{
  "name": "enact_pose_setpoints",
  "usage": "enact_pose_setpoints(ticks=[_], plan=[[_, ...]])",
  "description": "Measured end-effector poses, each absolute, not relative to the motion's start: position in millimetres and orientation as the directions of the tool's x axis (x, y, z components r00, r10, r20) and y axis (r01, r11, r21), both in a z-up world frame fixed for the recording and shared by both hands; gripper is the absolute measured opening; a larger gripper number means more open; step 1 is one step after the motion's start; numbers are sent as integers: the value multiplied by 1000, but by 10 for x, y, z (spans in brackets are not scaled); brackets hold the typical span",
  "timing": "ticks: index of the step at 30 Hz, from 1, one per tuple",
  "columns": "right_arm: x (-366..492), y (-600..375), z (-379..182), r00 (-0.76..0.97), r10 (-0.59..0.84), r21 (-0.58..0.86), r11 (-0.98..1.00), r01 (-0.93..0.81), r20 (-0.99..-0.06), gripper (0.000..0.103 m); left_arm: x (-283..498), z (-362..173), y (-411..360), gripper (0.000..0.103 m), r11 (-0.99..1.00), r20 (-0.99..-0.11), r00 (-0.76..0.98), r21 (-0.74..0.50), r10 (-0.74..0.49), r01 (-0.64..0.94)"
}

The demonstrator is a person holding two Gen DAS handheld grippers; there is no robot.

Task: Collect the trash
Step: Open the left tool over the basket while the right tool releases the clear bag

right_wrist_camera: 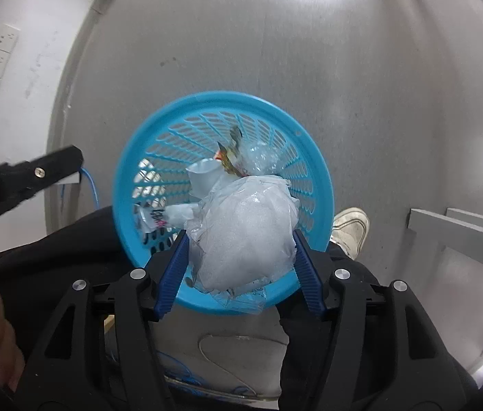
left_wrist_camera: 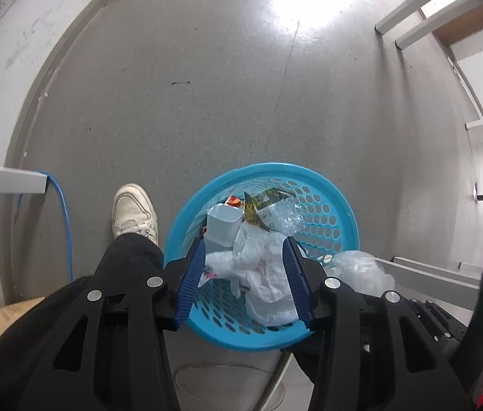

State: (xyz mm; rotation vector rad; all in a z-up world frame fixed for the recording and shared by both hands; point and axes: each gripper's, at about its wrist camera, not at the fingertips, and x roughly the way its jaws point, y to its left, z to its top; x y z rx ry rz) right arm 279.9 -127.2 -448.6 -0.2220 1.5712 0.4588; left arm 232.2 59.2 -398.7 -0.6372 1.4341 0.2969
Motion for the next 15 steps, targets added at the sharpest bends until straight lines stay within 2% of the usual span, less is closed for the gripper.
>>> enact_pose_setpoints(ticks=[4, 10, 15], plan=[[2653, -1315, -4209, -7, 178, 163, 883, -439, -984, 57, 2182, -3848, 572, 46, 802, -965, 159, -263, -210, -536], [2483, -1433, -3884, 49, 222, 178, 878, -445, -974, 58, 1984, -3465, 380, 46, 889, -969, 237, -173, -76, -423], [2263, -1528, -3617, 99, 257, 180, 859, -479, -961, 61, 1753, -3242, 346, 47, 900, -950, 294, -215, -103, -379]])
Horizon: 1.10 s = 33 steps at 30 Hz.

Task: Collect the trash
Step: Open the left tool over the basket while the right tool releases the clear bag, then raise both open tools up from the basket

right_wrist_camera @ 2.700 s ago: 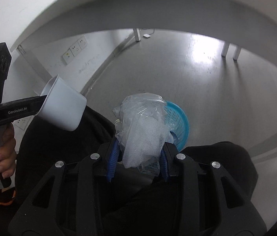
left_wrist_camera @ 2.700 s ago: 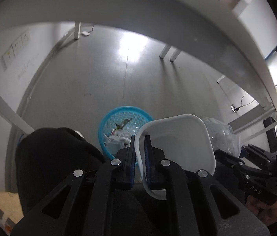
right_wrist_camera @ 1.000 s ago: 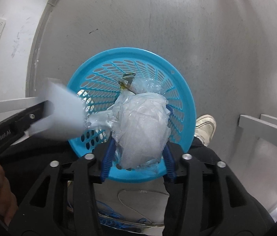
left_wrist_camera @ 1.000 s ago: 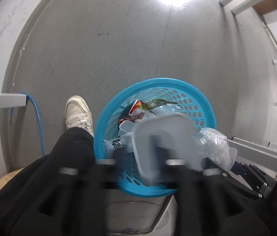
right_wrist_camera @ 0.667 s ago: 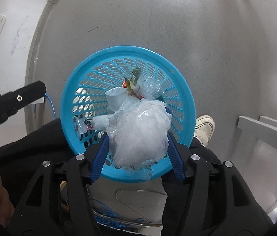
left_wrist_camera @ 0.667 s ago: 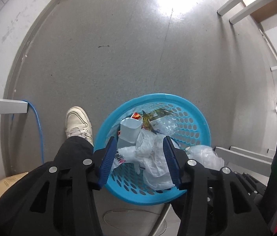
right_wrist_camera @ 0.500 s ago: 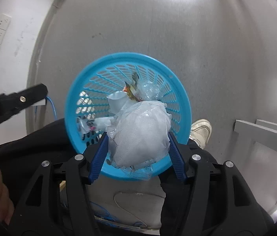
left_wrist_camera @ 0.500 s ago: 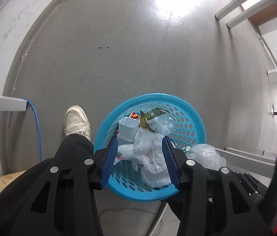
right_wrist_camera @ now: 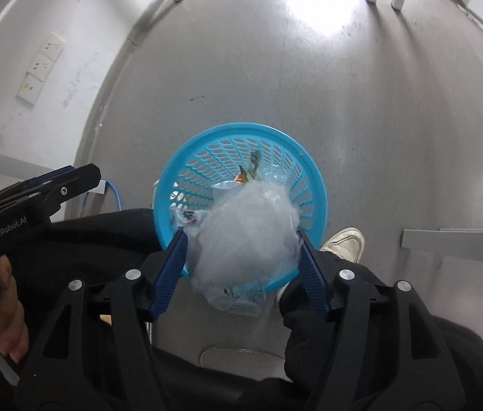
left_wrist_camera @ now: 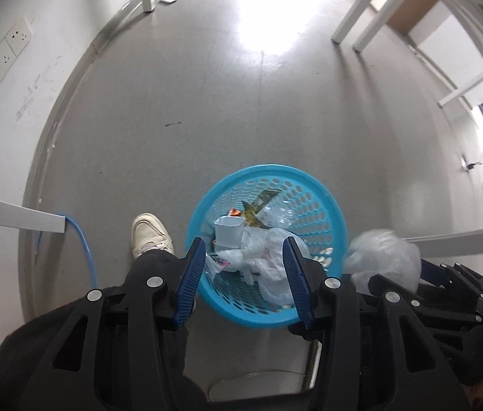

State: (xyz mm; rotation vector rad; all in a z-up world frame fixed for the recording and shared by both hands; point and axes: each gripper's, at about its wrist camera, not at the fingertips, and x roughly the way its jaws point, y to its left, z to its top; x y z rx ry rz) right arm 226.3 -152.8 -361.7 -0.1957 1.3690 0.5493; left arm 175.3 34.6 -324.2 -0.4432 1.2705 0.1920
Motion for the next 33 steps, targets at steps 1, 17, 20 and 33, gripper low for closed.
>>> enact_pose_setpoints(ticks=[1, 17, 20, 33], plan=[[2227, -1547, -3576, 108, 259, 177, 857, -484, -960, 61, 1721, -3195, 349, 48, 900, -946, 306, -225, -110, -373], [1673, -1860, -2950, 204, 342, 200, 839, -506, -917, 64, 1058, -2605, 172, 52, 904, -895, 414, -307, -167, -299], [1576, -1892, -2843, 208, 363, 214, 830, -515, -908, 71, 927, -2533, 136, 54, 903, -888, 424, -317, -176, -289], [1183, -2187, -2412, 280, 402, 196, 810, -553, -872, 83, 633, -2236, -45, 70, 932, -860, 476, -306, -182, -197]])
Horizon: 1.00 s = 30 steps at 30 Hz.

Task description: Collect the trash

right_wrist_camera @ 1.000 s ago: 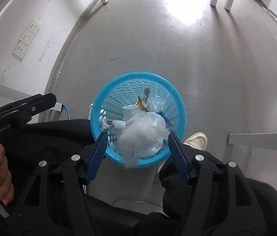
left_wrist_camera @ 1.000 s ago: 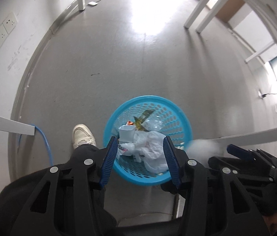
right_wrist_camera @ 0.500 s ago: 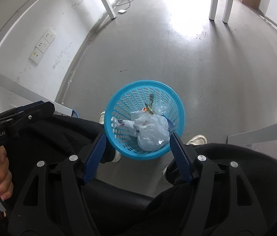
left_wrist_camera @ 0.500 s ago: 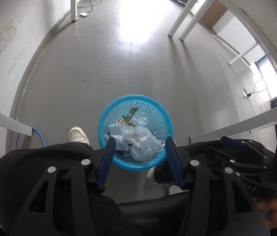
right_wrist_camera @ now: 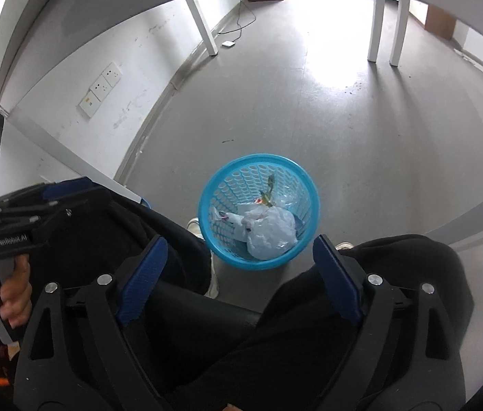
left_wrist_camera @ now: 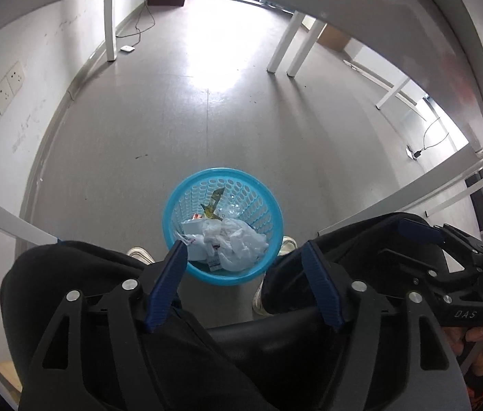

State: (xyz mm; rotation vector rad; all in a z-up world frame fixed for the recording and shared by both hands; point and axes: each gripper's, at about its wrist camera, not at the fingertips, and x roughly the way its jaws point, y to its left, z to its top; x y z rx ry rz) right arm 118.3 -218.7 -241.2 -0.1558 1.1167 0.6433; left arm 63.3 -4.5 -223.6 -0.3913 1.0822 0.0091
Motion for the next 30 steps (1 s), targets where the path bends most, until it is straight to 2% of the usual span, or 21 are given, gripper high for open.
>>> enact_pose_setpoints(ticks=[6, 11, 15, 23, 30], plan=[[1289, -2119, -2479, 257, 390, 195, 808, -555, -884, 86, 694, -2254, 57, 81, 926, -867, 465, -307, -177, -219], [1392, -2071, -2550, 238, 376, 188, 806, -562, -896, 90, 805, -2341, 152, 85, 923, -887, 432, -293, -165, -249], [1427, -2087, -2599, 210, 377, 205, 803, -559, -902, 94, 815, -2352, 217, 97, 917, -886, 432, -304, -171, -260], [1436, -2114, -2662, 184, 383, 230, 806, -546, -905, 94, 831, -2459, 105, 97, 930, -908, 366, -297, -205, -217], [1423, -2121, -2658, 196, 377, 219, 809, -546, -905, 94, 787, -2454, 70, 97, 936, -912, 368, -276, -183, -217]])
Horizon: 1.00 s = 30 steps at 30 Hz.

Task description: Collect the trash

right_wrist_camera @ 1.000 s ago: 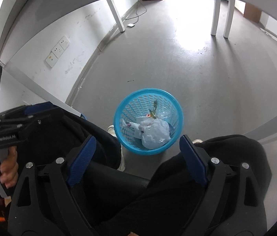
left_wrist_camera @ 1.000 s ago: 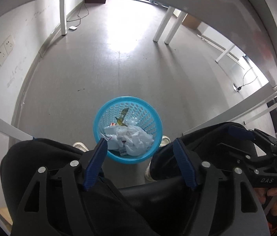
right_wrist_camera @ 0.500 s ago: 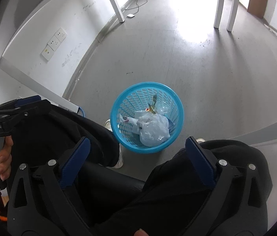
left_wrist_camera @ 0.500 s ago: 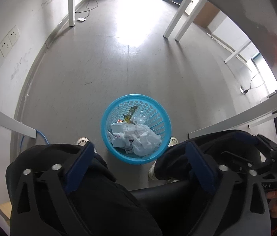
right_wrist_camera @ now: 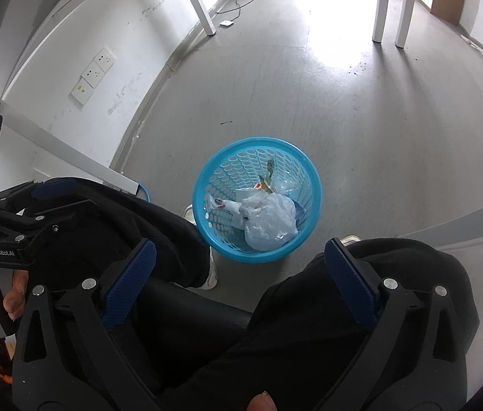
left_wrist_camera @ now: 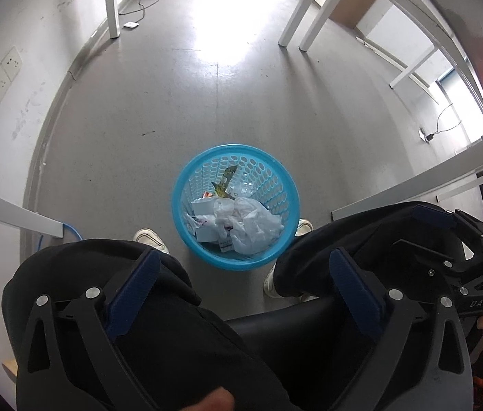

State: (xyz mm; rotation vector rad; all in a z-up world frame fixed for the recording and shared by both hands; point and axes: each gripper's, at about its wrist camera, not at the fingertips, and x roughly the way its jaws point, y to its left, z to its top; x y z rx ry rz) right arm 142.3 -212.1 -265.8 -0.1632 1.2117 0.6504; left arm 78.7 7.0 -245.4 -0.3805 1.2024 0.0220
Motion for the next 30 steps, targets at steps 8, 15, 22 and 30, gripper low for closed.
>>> enact_pose_setpoints(ticks=[8, 15, 22, 30], plan=[[1404, -2104, -2677, 203, 379, 216, 808, -548, -903, 94, 786, -2423, 10, 97, 948, -913, 375, -247, -159, -199], [1411, -2100, -2668, 197, 383, 218, 801, -557, -903, 94, 782, -2433, 59, 97, 940, -912, 374, -264, -170, -215], [1401, -2080, -2672, 186, 382, 220, 797, -563, -905, 94, 808, -2440, 31, 97, 942, -912, 369, -266, -177, -205], [1399, -2073, -2669, 185, 382, 221, 796, -563, -905, 94, 819, -2444, -12, 97, 943, -916, 362, -260, -172, -209]])
